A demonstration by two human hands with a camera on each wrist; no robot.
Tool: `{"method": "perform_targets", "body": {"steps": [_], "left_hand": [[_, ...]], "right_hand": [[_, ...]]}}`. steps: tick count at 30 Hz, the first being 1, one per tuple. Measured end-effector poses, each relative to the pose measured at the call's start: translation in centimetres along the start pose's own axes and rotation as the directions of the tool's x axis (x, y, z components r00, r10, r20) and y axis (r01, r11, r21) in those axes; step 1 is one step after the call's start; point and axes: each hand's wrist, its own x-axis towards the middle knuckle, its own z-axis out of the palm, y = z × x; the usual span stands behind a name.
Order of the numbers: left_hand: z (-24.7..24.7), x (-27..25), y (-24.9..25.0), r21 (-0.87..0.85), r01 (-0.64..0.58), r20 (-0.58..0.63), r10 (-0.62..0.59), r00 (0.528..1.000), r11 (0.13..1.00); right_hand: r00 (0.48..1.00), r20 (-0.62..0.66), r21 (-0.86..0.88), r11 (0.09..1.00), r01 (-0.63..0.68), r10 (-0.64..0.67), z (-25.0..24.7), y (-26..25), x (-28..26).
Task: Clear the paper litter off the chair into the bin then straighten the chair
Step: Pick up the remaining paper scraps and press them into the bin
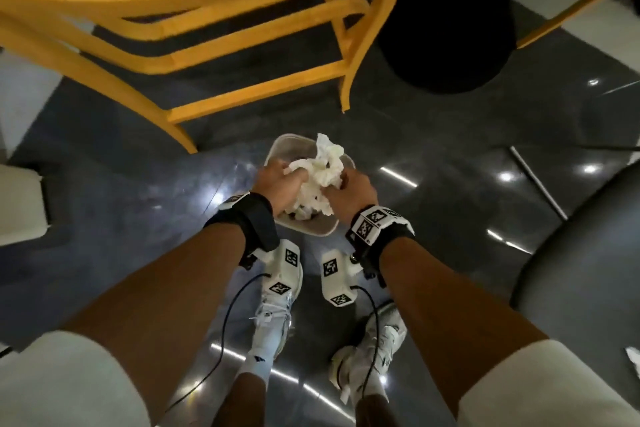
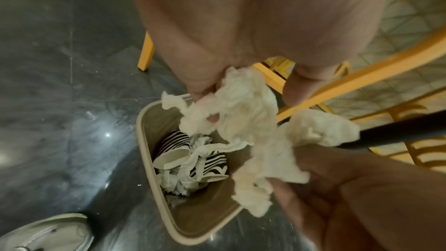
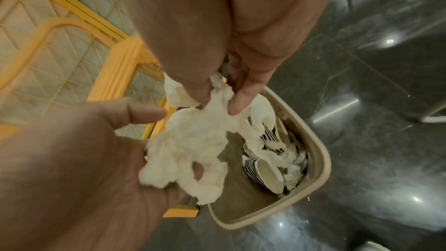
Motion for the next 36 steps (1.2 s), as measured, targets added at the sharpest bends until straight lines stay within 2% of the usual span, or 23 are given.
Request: {"method": "perform_targets", "body": {"steps": [4, 6, 8, 11, 14, 18, 21, 23, 24, 28, 32, 34, 36], "left_hand": [[-0.6, 2.1, -1.9, -0.106, 0.016, 0.109, -0.005, 0.994, 0.994], [-0.7, 2.4, -3.2, -0.06, 0.026, 0.139, -0.018, 0.99, 0.998], [-0.8, 2.8, -4.6, -0.033, 0.036, 0.125, -0.032, 0.992, 0.999], [-0.6, 1.9, -3.9, 0.088, 0.021, 0.095, -0.03, 0.995, 0.996], [0.5, 0.3, -1.6, 0.231, -0.045, 0.078, 0.027, 0.997, 0.972], [4.3, -1.7, 2.2, 0.355, -0.138, 0.09, 0.113, 0.99, 0.925], [9.7, -3.9, 6.2, 0.463, -0.23, 0.188, 0.158, 0.969, 0.856], [14.2, -6.3, 9.5, 0.479, -0.301, 0.247, 0.202, 0.948, 0.825], [16.7, -7.5, 11.0, 0.496, -0.351, 0.272, 0.242, 0.931, 0.794], [27.5, -12.4, 16.8, 0.526, -0.529, 0.418, 0.34, 0.842, 0.666], [38.4, -16.6, 21.1, 0.512, -0.676, 0.544, 0.409, 0.733, 0.53], [43.4, -18.3, 22.8, 0.495, -0.737, 0.609, 0.422, 0.672, 0.46], [48.0, -19.6, 24.1, 0.498, -0.771, 0.637, 0.437, 0.635, 0.397]], "right_hand": [[0.984, 0.138, -0.083, 0.992, -0.099, 0.11, 3.7, 1.2, 3.5], [0.977, 0.149, -0.127, 0.983, -0.133, 0.152, 4.3, 2.2, 4.0], [0.972, 0.166, -0.098, 0.984, -0.149, 0.164, 4.0, 3.0, 3.3], [0.968, 0.19, -0.007, 0.986, -0.166, 0.164, 2.1, 3.7, 1.0], [0.969, 0.194, 0.094, 0.981, -0.171, 0.15, -0.7, 4.6, -1.0], [0.985, 0.109, 0.266, 0.951, -0.16, 0.136, -8.1, 6.8, -4.6], [0.977, 0.039, 0.424, 0.882, -0.206, 0.21, -15.0, 10.5, -7.4], [0.97, -0.113, 0.418, 0.896, -0.151, 0.216, -19.2, 14.2, -9.1], [0.958, -0.194, 0.392, 0.912, -0.121, 0.211, -21.4, 15.9, -10.0], [0.881, -0.314, 0.482, 0.859, -0.175, 0.355, -30.0, 22.7, -13.2], [0.821, -0.395, 0.398, 0.882, -0.252, 0.413, -38.0, 28.9, -16.8], [0.793, -0.468, 0.332, 0.909, -0.25, 0.389, -41.7, 30.6, -18.4], [0.769, -0.548, 0.228, 0.943, -0.242, 0.33, -45.4, 32.3, -19.3]]}}
